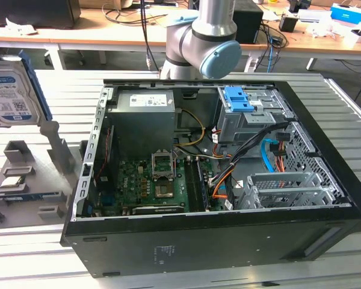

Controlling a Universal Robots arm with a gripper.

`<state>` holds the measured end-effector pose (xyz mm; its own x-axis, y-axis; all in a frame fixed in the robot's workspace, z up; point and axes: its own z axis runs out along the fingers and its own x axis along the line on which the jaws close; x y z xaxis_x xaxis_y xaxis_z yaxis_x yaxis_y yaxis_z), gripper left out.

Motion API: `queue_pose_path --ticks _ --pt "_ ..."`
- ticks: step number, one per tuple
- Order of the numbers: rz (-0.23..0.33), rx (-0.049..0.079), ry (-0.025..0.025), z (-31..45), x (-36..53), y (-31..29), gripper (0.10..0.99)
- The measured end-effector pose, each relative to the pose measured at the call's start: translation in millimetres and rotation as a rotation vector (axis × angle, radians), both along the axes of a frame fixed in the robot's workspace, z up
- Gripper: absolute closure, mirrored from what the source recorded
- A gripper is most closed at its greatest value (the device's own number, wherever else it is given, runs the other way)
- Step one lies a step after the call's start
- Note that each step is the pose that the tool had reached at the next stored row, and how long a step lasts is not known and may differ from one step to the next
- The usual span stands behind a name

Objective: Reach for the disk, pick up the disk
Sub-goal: 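Pick up the disk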

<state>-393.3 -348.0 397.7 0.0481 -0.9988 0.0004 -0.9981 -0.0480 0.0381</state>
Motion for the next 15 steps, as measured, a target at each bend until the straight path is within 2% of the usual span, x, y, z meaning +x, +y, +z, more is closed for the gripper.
queue_pose_path --ticks 13,15 --pt "0.0 0.0 0.0001 19.2 0.4 0.0 0.718" --pt "0.0 0.0 0.0 24.6 0.6 0.0 0.718"
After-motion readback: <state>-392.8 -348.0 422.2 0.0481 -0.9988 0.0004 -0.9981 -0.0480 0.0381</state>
